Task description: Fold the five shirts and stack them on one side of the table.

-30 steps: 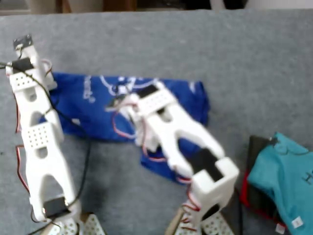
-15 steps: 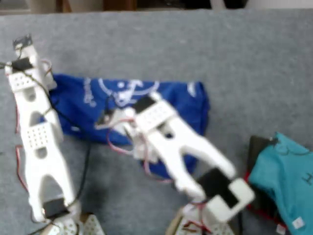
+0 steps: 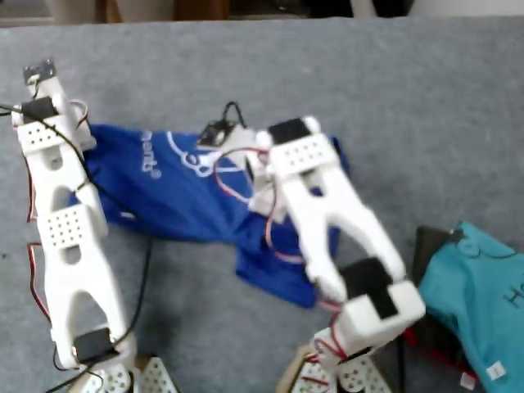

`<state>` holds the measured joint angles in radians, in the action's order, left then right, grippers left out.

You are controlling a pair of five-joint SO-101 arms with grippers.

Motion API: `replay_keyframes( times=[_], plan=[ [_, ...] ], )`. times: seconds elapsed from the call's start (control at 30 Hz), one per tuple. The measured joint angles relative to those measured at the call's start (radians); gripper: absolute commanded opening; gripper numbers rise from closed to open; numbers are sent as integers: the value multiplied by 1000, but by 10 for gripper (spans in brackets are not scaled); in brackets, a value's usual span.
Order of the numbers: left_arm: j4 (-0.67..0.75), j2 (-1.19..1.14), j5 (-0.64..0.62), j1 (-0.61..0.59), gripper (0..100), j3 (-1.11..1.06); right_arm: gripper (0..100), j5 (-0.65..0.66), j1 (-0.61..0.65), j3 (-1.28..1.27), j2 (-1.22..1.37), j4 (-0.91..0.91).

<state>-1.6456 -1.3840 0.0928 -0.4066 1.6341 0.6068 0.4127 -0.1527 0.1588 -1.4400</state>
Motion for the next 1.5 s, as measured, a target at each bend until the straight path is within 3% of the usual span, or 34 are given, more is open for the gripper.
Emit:
replay_keyframes(
  times=[0.33,0.93,1.27,1.5],
  plan=[
    [5,0,0,0,18,0,5,18,-26,5,129,21],
    [11,0,0,0,18,0,5,44,35,-327,-74,23],
    [11,0,0,0,19,0,5,64,195,-404,-74,28],
    [11,0,0,0,19,0,5,117,221,-477,-75,-6]
  ],
)
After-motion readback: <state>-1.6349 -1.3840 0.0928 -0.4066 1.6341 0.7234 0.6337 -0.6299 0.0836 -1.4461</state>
